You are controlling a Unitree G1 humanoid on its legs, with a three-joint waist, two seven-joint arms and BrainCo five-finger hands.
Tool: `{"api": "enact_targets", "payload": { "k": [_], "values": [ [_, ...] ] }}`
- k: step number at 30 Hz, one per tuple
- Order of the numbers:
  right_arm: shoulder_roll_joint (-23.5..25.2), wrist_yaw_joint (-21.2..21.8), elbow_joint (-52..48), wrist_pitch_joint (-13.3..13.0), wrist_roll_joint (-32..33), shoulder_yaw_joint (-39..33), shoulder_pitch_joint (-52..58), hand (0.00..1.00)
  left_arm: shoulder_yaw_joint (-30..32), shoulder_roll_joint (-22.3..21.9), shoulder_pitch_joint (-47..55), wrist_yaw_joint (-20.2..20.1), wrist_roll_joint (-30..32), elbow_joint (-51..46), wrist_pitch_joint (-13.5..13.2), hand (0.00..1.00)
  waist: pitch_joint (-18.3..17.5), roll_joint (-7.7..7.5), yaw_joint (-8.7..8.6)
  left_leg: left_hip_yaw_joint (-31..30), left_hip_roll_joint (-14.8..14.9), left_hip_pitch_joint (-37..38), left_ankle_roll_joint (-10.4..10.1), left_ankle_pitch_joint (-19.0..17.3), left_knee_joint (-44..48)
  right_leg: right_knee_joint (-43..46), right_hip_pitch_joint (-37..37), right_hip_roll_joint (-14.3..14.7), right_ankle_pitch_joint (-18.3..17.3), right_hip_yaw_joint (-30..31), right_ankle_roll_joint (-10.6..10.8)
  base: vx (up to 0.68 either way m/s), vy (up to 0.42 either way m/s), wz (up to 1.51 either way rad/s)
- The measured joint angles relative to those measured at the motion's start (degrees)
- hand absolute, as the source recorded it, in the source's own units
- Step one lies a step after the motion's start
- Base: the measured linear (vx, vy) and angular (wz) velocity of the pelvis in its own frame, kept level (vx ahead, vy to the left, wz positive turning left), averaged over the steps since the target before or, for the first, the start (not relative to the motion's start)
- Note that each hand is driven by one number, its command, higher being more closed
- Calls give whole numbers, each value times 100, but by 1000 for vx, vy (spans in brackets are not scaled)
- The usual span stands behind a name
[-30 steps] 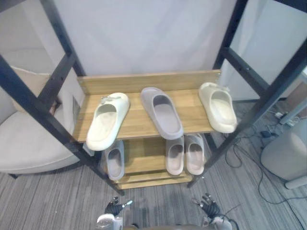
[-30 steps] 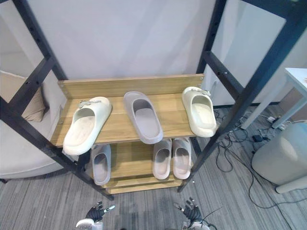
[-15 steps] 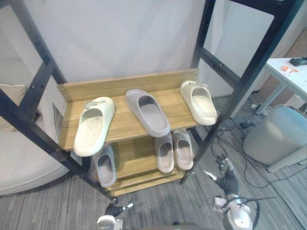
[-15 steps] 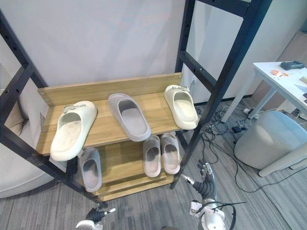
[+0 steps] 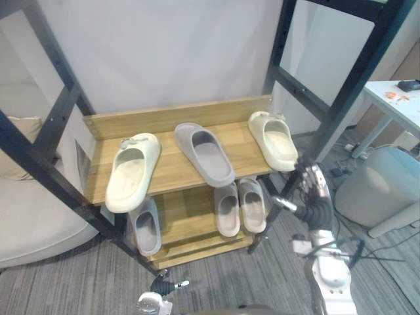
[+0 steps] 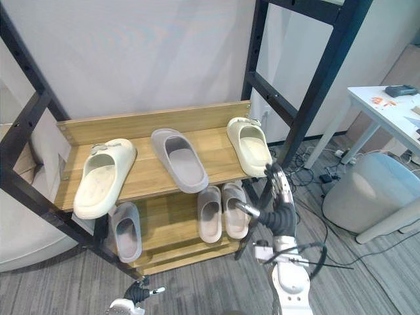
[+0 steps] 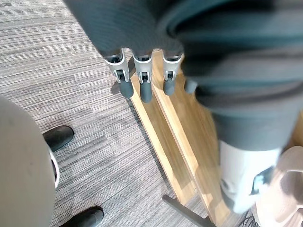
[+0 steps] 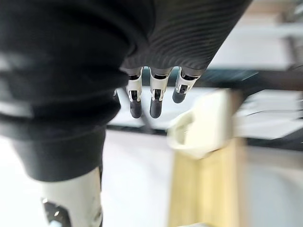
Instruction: Organize the slippers on the shoe rack
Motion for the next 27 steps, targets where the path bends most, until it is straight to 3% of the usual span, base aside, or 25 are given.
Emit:
{"api": "enact_targets", "payload": {
  "k": [8, 16, 27],
  "values": [
    [-347, -72, 123, -47, 115, 1, -992, 0, 69, -1, 0, -87, -1, -48, -18, 0, 2, -9, 118, -245, -80, -53, 85, 79, -96, -26, 43, -97, 34, -175, 56, -35, -18, 16],
    [-682, -265, 1359, 0, 114, -15, -2177, 0, 293, 10, -15, -97, -15, -51, -31, 0, 57, -91, 213, -509, -152, -258, 91, 189, -107, -121, 20, -135, 42, -410, 77, -34, -31, 17],
    [-1062, -462, 3043, 304, 102, -34, -3331, 0, 294, 28, -81, -93, -90, -75, -38, 0, 113, -108, 358, -696, -158, -458, 97, 225, -74, -240, -2, -138, 65, -614, 77, 17, -24, 9]
  ]
}}
